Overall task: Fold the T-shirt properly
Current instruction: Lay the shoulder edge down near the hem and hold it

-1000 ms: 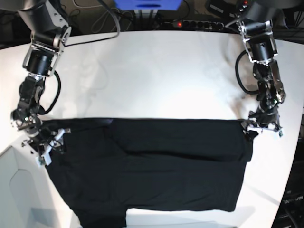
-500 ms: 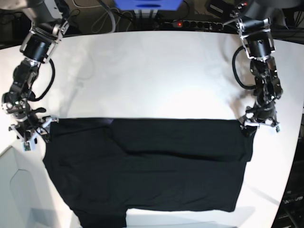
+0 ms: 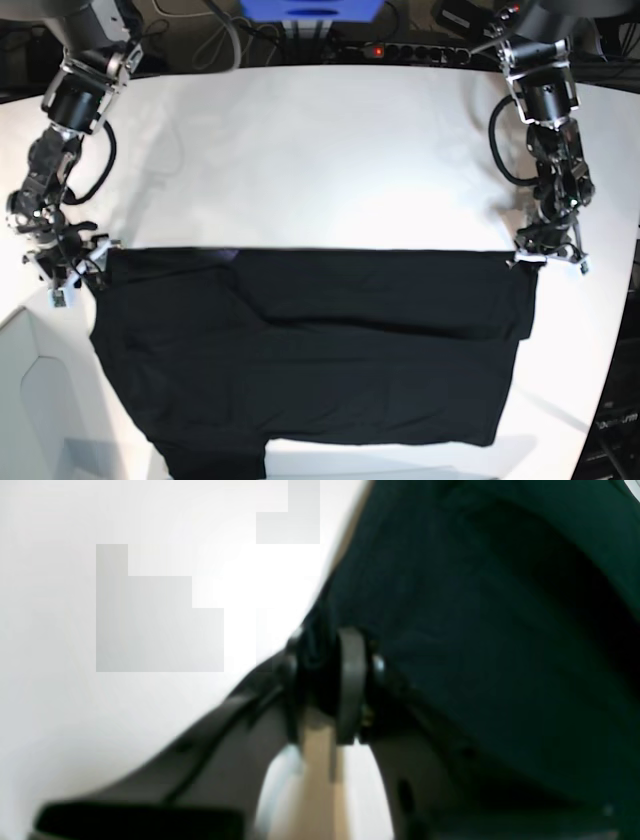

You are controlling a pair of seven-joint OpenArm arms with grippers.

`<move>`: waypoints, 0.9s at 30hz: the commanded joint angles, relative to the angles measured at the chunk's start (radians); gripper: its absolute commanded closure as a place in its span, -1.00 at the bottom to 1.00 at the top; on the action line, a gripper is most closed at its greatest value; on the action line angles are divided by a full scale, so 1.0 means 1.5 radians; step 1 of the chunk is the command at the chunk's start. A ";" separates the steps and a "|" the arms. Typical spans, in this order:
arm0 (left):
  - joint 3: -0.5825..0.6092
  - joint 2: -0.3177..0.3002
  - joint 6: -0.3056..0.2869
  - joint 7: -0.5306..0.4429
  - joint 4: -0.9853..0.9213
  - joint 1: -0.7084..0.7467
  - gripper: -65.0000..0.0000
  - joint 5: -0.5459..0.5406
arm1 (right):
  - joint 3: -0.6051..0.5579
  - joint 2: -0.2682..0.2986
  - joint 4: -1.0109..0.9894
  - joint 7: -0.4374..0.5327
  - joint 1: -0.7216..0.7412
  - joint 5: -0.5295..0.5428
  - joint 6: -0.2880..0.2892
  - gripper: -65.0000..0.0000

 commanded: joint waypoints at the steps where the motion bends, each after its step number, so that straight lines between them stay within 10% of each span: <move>1: -0.001 -0.008 0.001 0.007 0.006 -0.005 0.74 0.000 | 0.003 0.018 0.000 0.017 0.020 0.009 -0.009 -0.07; 6: -0.001 -0.008 0.001 0.007 0.006 0.003 0.75 0.000 | 0.003 0.019 -0.007 0.017 0.016 0.010 -0.005 0.03; 13: -0.004 -0.009 0.001 0.007 0.006 0.003 1.00 0.000 | 0.003 0.027 -0.007 0.017 0.014 0.010 -0.005 0.97; 27: -0.005 -0.015 0.001 0.011 0.015 0.003 1.00 -0.005 | 0.005 0.034 0.074 0.017 -0.053 0.012 -0.004 1.00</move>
